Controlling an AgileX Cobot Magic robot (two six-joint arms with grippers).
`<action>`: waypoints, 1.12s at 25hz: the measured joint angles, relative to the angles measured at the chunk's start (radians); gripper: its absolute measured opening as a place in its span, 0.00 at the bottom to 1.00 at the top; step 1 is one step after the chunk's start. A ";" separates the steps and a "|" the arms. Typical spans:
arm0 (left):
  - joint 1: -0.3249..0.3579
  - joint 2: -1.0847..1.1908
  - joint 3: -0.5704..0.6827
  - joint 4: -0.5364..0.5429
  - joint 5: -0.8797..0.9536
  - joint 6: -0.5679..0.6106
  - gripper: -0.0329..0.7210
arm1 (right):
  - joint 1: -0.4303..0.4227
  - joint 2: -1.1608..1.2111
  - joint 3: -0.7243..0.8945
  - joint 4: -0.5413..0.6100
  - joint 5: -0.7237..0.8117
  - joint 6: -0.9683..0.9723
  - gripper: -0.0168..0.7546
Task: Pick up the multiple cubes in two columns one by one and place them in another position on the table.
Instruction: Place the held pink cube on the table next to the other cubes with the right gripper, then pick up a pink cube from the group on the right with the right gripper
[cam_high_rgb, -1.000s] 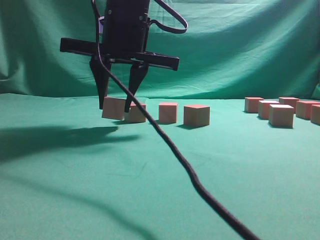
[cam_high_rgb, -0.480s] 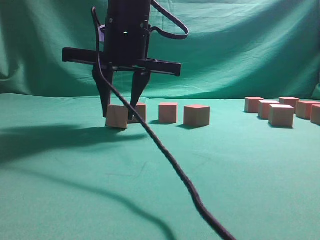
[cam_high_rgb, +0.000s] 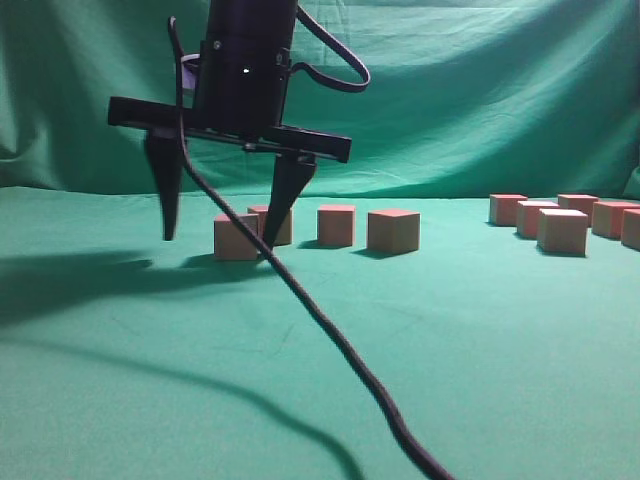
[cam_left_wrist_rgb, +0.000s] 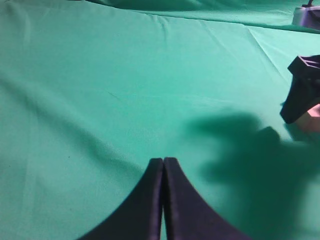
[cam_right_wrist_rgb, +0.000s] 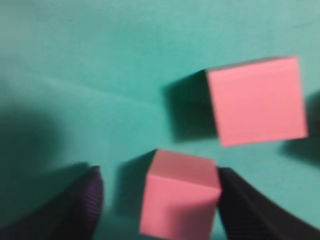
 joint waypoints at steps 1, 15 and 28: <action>0.000 0.000 0.000 0.000 0.000 0.000 0.04 | 0.000 0.000 0.000 0.015 0.005 -0.013 0.69; 0.000 0.000 0.000 0.000 0.000 0.000 0.04 | -0.012 -0.068 -0.189 -0.041 0.064 -0.074 0.80; 0.000 0.000 0.000 0.000 0.000 0.000 0.04 | -0.202 -0.507 0.022 -0.214 0.080 -0.186 0.74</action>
